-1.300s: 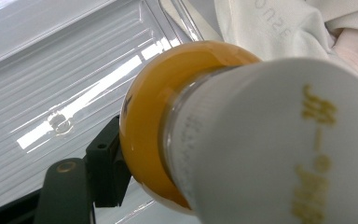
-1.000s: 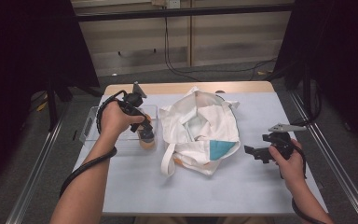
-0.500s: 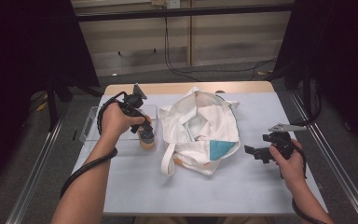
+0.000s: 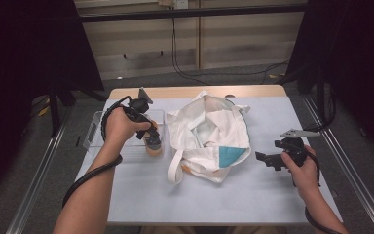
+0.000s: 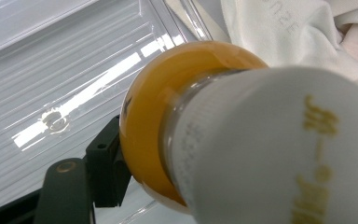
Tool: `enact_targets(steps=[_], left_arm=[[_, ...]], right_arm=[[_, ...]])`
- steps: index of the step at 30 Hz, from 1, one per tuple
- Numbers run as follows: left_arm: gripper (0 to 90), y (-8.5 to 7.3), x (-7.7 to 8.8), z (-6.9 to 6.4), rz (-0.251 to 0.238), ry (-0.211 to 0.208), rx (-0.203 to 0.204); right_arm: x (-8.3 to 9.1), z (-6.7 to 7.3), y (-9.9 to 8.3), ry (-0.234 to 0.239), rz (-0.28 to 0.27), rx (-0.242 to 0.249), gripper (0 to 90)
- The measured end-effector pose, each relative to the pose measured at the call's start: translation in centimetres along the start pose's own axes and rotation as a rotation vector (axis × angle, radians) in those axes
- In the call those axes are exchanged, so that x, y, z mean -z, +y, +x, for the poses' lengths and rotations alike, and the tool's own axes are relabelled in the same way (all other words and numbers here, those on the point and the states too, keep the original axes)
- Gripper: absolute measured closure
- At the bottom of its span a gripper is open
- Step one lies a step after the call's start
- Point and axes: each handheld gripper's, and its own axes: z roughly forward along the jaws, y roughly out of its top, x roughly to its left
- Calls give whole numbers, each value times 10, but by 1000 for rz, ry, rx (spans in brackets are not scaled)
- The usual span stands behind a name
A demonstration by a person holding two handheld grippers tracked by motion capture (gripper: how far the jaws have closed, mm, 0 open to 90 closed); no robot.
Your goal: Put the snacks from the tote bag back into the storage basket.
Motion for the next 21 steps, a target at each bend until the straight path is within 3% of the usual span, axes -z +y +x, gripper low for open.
enact_targets(steps=[21], left_arm=[[270,-4,-3,0,-25,-1,-9]], right_arm=[[-1,2,-1,1,1,4,25]])
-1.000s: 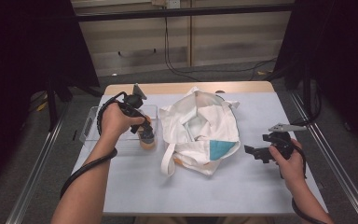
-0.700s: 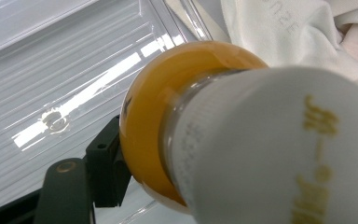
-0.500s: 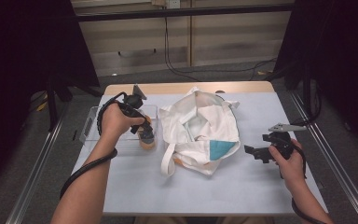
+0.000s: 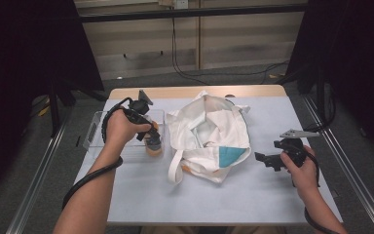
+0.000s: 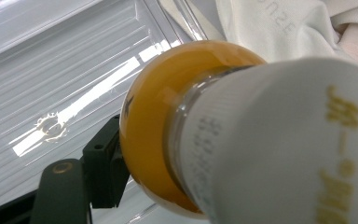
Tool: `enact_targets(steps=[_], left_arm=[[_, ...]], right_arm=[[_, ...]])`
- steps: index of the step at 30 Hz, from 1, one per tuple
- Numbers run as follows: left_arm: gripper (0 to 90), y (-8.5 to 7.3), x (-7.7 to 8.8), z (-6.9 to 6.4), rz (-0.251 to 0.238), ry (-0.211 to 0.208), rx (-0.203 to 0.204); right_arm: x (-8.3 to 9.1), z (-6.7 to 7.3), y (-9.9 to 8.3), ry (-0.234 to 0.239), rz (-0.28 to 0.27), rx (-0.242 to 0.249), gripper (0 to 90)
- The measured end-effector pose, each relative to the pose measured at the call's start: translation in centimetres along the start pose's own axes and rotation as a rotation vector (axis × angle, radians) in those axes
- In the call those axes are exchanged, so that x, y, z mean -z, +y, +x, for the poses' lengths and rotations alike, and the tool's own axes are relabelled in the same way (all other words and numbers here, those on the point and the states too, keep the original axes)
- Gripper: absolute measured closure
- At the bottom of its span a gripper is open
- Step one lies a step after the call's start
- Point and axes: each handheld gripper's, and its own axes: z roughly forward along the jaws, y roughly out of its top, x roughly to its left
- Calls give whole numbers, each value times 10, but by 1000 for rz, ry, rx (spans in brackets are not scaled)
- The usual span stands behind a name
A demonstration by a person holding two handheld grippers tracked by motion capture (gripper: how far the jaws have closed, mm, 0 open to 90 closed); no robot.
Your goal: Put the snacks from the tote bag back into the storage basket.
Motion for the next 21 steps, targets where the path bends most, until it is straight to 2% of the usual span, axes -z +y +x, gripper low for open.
enact_targets(steps=[6,11,17,18,21], left_arm=[[182,-2,0,3,1,7,5],[137,-4,5,3,-20,7,19],[116,-6,11,2,-27,-8,8],[113,-6,11,2,-39,-6,14],[108,-9,13,2,-37,-4,21]], right_arm=[[0,0,-1,-3,2,0,25],[0,0,-1,-5,6,5,25],[-1,1,-1,-6,11,13,25],[-1,2,-1,-4,11,12,25],[0,2,-1,-6,13,11,25]])
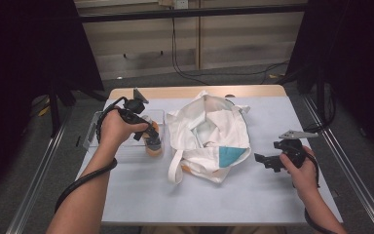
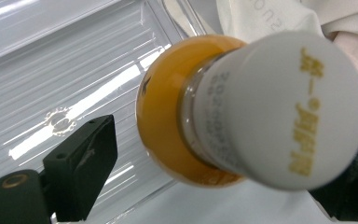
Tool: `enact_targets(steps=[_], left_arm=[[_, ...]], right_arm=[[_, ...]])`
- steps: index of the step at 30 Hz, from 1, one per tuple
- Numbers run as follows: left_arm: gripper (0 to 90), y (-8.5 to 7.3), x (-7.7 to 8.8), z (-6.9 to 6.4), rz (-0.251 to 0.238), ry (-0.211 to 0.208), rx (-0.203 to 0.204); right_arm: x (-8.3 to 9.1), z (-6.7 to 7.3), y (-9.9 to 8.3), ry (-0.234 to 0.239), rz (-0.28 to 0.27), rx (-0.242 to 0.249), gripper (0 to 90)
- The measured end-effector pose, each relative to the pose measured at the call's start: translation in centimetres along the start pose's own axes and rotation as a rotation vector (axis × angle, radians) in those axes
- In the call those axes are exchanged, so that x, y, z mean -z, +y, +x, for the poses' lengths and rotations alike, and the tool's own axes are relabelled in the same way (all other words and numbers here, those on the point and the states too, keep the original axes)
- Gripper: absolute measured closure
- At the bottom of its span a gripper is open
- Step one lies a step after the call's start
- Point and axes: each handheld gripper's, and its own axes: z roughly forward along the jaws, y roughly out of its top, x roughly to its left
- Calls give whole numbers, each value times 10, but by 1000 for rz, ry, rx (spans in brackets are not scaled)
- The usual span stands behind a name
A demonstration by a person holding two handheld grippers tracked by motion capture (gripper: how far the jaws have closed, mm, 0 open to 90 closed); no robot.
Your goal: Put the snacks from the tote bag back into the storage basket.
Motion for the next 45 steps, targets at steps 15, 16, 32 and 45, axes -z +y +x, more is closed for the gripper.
enact_targets(steps=[15,16,32,45], left_arm=[[107,-9,10,-2,-13,6,-12],[107,-10,11,-3,-25,12,-3],[110,-23,13,-4,-43,-4,-18],[113,-33,14,-3,-57,-9,-28]], right_arm=[[0,-1,2,5,-6,5,25],[0,-1,2,5,-4,4,25],[-2,1,5,7,-4,8,25],[-3,2,4,14,-1,17,25]])
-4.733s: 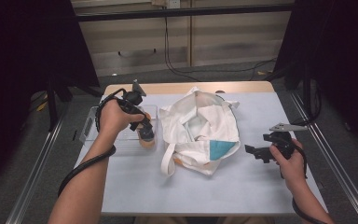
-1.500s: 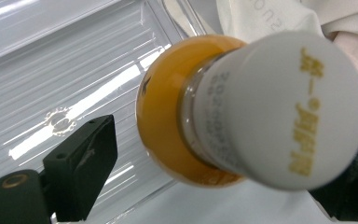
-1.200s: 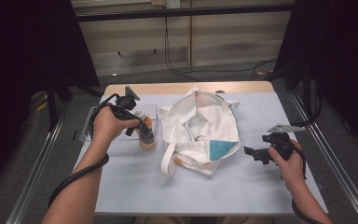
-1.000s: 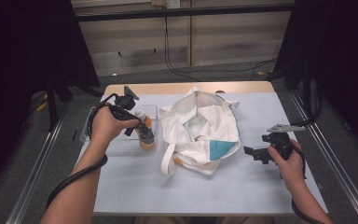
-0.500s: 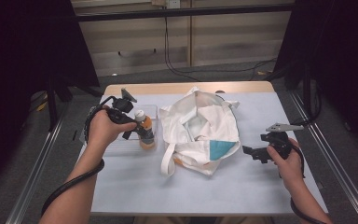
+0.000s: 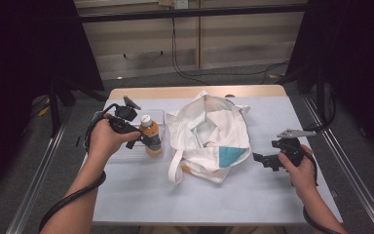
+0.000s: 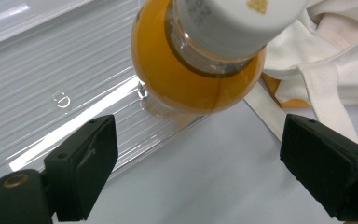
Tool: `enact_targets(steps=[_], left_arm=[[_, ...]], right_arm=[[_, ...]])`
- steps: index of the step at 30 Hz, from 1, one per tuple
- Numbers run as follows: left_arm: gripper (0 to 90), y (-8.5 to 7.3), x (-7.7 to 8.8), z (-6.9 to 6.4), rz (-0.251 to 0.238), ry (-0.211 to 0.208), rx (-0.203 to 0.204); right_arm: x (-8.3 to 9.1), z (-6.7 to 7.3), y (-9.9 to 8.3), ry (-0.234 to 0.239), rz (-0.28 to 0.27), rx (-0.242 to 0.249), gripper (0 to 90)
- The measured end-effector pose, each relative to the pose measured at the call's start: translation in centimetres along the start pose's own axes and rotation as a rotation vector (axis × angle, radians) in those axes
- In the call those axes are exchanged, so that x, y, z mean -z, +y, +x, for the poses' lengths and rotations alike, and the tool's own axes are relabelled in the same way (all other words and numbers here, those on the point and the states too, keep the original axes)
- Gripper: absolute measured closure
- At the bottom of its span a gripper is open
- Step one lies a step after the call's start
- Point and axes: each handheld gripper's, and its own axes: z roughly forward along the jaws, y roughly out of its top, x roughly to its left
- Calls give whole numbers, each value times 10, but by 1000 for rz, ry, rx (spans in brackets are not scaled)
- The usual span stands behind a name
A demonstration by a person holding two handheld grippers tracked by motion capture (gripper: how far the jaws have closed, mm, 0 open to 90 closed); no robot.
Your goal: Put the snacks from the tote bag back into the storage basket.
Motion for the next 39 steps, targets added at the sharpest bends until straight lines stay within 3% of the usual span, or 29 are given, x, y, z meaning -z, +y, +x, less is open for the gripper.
enact_targets(steps=[10,19,39], left_arm=[[113,-6,-1,1,-10,-14,15],[106,-13,-1,1,-10,-11,1],[70,-34,-10,-3,-64,-30,-5]], right_arm=[[-1,0,0,7,7,-2,25],[-1,0,1,10,4,0,25],[0,-1,2,12,0,3,25]])
